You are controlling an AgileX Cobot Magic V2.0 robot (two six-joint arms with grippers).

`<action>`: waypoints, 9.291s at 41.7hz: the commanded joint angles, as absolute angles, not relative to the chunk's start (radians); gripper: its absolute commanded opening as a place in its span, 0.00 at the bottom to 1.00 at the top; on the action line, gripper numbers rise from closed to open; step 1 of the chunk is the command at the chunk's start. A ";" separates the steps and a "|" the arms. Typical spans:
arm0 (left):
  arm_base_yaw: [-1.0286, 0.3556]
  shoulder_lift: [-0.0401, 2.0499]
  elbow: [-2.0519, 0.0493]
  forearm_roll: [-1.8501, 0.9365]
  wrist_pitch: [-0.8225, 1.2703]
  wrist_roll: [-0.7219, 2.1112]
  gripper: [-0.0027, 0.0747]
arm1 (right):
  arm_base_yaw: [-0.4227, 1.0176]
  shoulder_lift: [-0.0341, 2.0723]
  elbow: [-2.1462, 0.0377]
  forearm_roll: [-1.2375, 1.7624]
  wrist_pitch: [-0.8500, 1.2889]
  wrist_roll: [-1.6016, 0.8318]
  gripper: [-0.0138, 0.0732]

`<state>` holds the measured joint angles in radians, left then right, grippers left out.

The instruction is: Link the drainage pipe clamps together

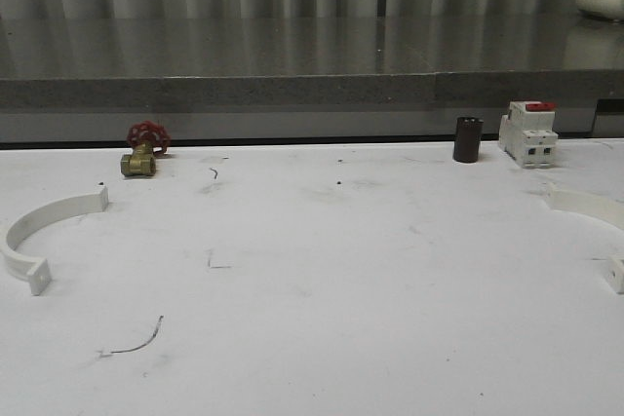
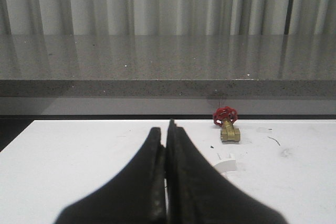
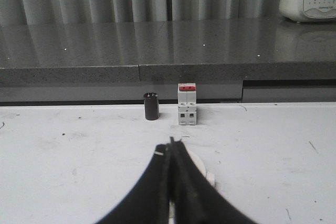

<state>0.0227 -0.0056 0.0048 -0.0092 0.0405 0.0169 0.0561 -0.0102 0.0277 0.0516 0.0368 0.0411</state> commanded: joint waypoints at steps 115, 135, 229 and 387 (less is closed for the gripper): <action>0.015 0.571 -0.688 0.000 0.614 0.012 0.53 | 0.053 0.661 -0.644 0.067 0.648 0.038 0.72; 0.015 0.815 -0.697 -0.045 0.633 0.012 0.53 | 0.053 0.661 -0.644 0.067 0.648 0.038 0.72; -0.214 1.801 -1.193 -0.107 0.538 -0.036 0.02 | 0.053 0.661 -0.644 0.067 0.648 0.038 0.72; -0.365 0.900 -0.779 0.049 0.464 -0.040 0.40 | 0.053 0.661 -0.644 0.067 0.648 0.038 0.72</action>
